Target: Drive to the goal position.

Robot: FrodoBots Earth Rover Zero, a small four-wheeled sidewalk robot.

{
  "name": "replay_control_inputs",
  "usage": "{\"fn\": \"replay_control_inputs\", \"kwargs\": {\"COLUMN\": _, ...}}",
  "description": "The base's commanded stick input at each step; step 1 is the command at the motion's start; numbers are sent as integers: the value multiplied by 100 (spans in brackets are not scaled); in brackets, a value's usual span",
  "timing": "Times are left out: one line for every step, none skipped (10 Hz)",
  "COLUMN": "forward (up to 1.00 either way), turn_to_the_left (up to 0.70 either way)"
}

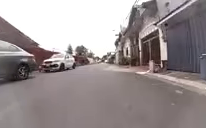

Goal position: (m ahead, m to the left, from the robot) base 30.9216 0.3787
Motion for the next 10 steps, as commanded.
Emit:
{"fn": "replay_control_inputs", "kwargs": {"forward": 70, "turn_to_the_left": 0}}
{"fn": "replay_control_inputs", "kwargs": {"forward": 70, "turn_to_the_left": 0}}
{"fn": "replay_control_inputs", "kwargs": {"forward": 70, "turn_to_the_left": 0}}
{"fn": "replay_control_inputs", "kwargs": {"forward": 70, "turn_to_the_left": 0}}
{"fn": "replay_control_inputs", "kwargs": {"forward": 70, "turn_to_the_left": 0}}
{"fn": "replay_control_inputs", "kwargs": {"forward": 70, "turn_to_the_left": 0}}
{"fn": "replay_control_inputs", "kwargs": {"forward": 70, "turn_to_the_left": 0}}
{"fn": "replay_control_inputs", "kwargs": {"forward": 70, "turn_to_the_left": 0}}
{"fn": "replay_control_inputs", "kwargs": {"forward": 70, "turn_to_the_left": 0}}
{"fn": "replay_control_inputs", "kwargs": {"forward": 70, "turn_to_the_left": 0}}
